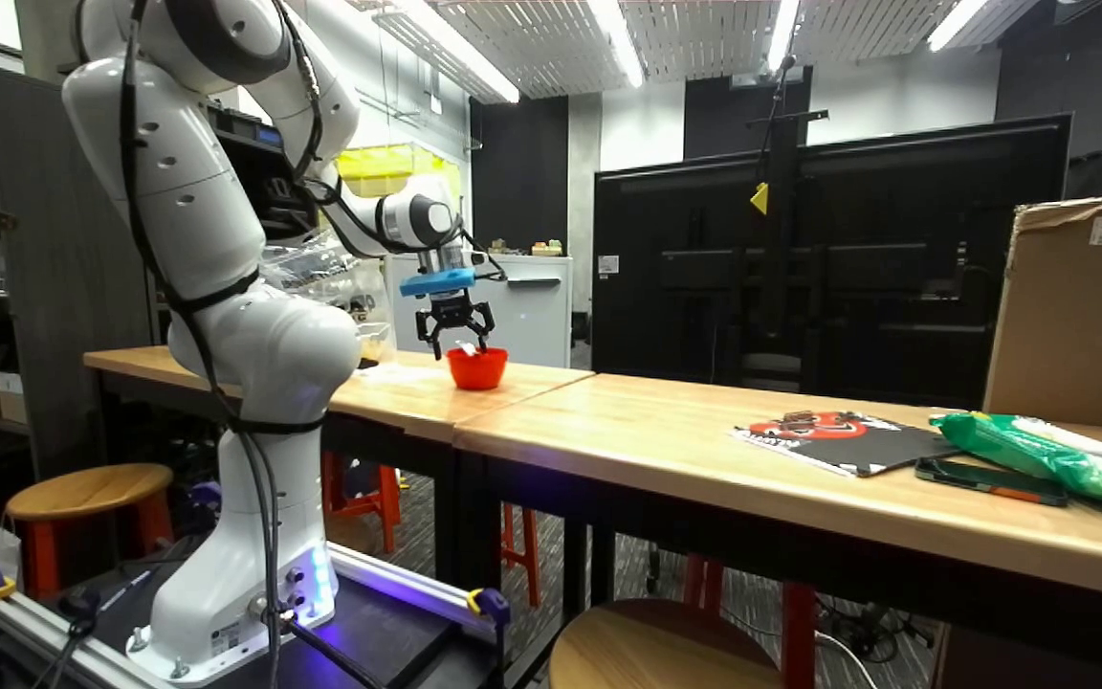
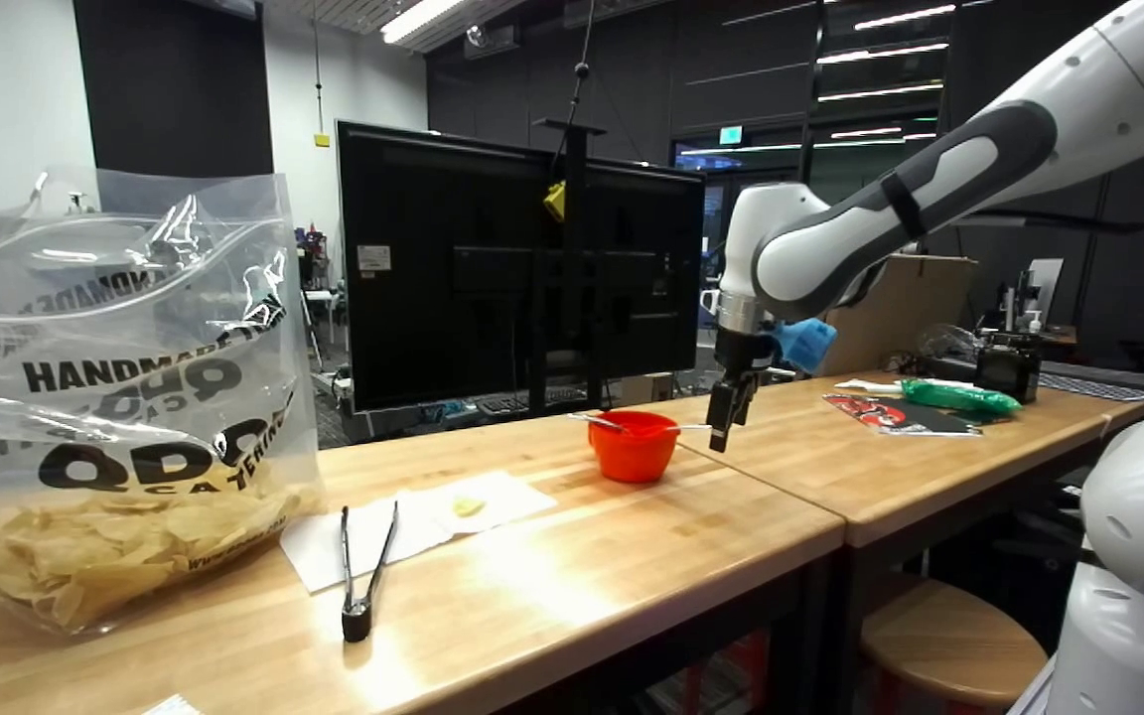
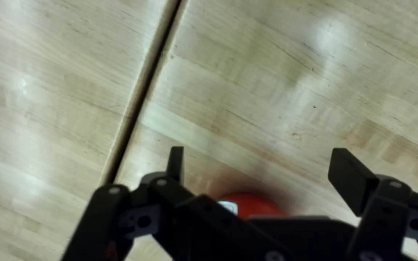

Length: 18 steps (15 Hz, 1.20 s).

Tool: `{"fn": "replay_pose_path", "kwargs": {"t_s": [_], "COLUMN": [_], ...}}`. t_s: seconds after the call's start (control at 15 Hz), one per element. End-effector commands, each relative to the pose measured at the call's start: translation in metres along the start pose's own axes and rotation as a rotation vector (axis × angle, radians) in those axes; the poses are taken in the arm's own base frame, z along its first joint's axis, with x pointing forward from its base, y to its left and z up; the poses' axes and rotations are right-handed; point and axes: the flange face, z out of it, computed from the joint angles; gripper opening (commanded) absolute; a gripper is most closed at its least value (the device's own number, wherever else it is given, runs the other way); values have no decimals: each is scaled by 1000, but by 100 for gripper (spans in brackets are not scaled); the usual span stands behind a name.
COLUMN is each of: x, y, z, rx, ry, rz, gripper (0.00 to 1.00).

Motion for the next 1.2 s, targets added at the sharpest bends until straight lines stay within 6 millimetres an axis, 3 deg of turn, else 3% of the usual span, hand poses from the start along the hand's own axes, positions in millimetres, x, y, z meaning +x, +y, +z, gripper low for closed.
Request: {"fn": "replay_pose_path", "kwargs": {"t_s": [0.0,0.2,0.53,1.13], "x": [-4,-17,-23,15], "y": [3,8,10,-4], "z": [9,21,14,-8], "rx": [4,16,-15,-30], "ry": [-42,-98,-158,-151], "rz": [-54,-122,-228,-423], "gripper": [100,100,100,100]}}
